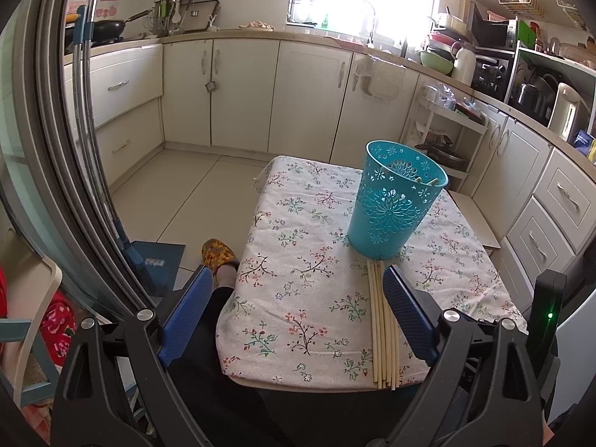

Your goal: Organize utensils

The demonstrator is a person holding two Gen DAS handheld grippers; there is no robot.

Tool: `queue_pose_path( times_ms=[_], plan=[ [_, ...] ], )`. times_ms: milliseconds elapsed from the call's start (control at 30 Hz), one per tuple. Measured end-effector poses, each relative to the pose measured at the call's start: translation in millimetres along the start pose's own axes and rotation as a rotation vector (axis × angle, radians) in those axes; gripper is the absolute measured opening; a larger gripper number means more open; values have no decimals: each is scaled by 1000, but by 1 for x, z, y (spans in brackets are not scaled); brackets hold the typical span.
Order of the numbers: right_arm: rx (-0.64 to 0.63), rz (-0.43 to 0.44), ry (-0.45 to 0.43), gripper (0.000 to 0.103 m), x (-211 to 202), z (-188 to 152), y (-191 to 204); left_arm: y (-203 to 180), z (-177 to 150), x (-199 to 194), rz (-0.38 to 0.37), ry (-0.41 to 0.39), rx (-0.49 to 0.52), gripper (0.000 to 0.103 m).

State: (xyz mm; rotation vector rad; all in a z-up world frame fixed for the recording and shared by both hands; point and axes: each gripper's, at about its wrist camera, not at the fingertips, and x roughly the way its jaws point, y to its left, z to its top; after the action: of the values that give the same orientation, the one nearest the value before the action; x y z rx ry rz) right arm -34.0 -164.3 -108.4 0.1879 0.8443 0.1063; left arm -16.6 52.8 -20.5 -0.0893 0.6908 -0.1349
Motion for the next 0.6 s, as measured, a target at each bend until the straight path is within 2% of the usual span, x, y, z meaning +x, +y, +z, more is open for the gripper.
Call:
queue_pose_path(
  times_ms=[600],
  plan=[
    [2, -5, 1, 44, 1, -1, -1, -2, -6, 7, 9, 33, 22, 89]
  ],
)
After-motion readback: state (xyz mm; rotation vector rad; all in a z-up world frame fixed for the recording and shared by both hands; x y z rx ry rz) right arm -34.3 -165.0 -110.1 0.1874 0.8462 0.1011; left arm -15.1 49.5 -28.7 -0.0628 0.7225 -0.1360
